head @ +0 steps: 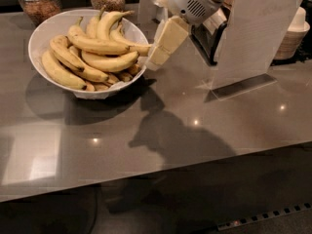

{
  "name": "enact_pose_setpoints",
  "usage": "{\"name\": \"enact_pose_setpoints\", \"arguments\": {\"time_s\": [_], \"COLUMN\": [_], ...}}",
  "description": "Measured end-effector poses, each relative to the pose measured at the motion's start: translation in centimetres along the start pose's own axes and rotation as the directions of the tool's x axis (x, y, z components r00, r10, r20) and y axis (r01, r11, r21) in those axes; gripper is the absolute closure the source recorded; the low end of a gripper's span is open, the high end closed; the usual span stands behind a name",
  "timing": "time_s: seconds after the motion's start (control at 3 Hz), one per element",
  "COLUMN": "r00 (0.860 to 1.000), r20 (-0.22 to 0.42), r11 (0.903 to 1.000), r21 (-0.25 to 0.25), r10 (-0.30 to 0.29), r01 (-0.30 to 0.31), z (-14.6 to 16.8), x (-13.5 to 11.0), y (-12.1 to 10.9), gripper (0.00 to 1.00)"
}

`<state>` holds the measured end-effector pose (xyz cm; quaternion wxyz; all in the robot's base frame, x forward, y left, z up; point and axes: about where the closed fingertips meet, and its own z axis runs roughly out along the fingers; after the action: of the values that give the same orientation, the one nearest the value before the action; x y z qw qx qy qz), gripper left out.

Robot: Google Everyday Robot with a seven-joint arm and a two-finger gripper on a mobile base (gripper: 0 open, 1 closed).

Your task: Pick banana from white bowl

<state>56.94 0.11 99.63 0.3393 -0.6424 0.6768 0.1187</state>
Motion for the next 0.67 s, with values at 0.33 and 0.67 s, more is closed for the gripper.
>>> {"name": "enact_pose_setpoints", "arguments": {"time_s": [0.33,0.67], "r00": [1.0,1.0], "r20": [0.004,0.027], "r11": [1.0,0.9987], "r21": [0.007,0.05], "r10": [-0.003,-0.008], "r01": [0.003,0.007], "z": [0.2,2.1], "x": [-0.2,-1.7], "y": [0.0,-1.5], "gripper": [0.0,0.0]}}
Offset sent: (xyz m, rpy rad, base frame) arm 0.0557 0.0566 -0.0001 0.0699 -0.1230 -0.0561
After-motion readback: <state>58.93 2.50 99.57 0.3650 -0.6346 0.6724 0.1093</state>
